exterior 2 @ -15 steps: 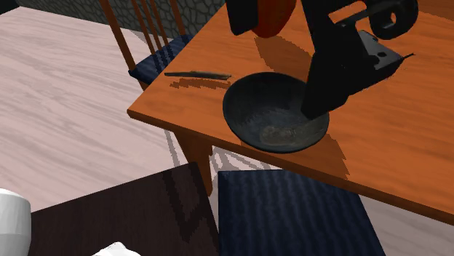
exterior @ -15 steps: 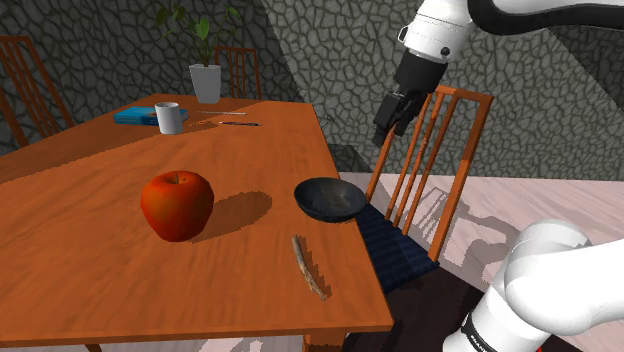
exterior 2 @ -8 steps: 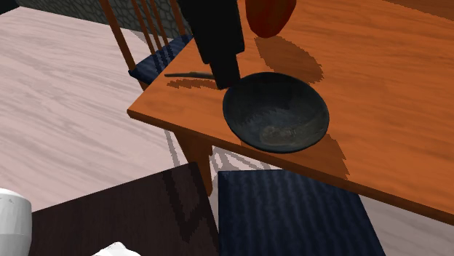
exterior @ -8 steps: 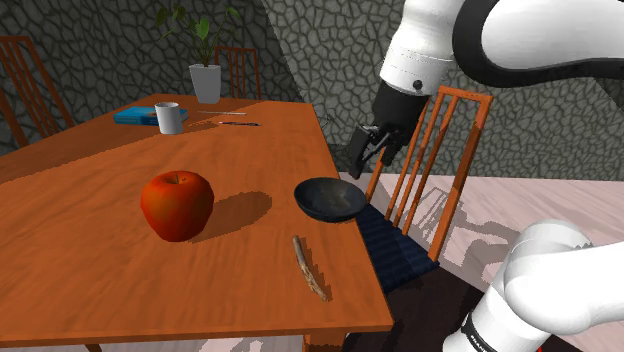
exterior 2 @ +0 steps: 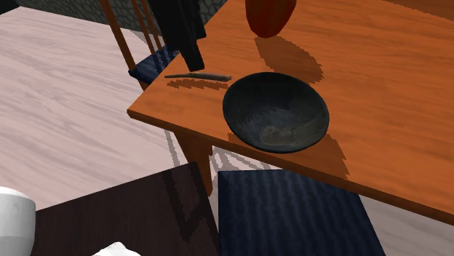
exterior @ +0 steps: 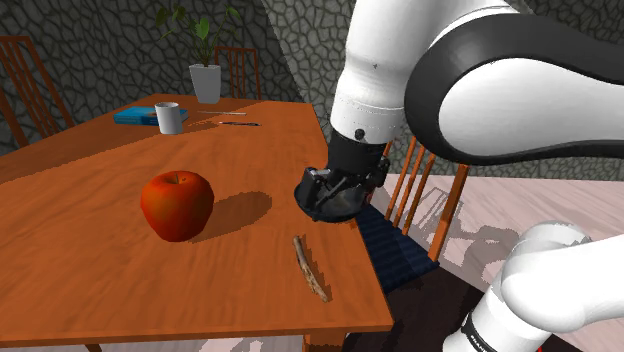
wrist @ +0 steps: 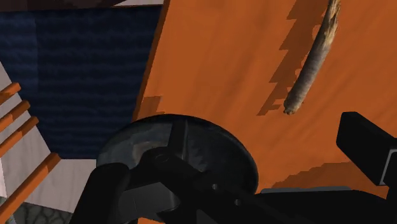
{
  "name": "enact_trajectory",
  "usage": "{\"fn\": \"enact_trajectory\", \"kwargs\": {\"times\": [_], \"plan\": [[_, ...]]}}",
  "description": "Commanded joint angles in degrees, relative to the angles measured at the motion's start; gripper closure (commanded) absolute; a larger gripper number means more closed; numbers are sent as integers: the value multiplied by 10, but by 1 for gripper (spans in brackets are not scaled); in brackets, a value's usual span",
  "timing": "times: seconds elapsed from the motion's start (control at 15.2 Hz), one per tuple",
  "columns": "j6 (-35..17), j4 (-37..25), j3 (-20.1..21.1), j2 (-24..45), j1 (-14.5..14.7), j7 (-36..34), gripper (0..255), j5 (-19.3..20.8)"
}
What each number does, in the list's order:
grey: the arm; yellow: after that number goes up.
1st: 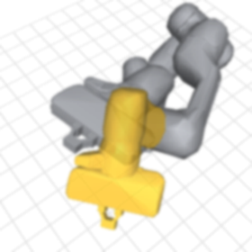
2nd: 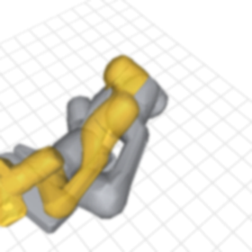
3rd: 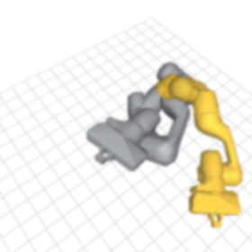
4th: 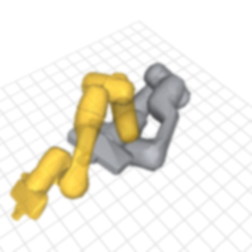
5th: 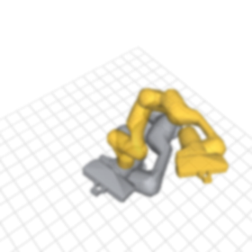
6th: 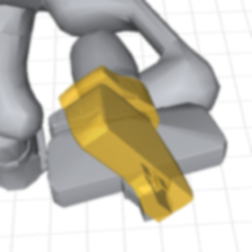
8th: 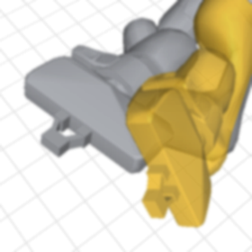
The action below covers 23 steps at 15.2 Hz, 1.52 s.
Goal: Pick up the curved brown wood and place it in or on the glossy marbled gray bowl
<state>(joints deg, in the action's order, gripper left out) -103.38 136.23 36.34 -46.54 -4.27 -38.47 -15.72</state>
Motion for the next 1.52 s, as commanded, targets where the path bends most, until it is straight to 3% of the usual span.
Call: {"fn": "enact_trajectory", "kwargs": {"times": [0.0,0.26,0.33,0.79,1.32,1.39,1.45], "plan": [[-11,-10,42,19,-13,-52,0,-10],[-35,-49,137,73,-61,-153,0,-16],[-37,-53,145,78,-66,-160,0,-16],[-97,-6,168,90,-73,-160,0,-24],[-97,-6,168,90,-73,-160,0,-24],[-97,-6,168,90,-73,-160,255,-24],[-97,-6,168,90,-73,-160,255,-24]]}}
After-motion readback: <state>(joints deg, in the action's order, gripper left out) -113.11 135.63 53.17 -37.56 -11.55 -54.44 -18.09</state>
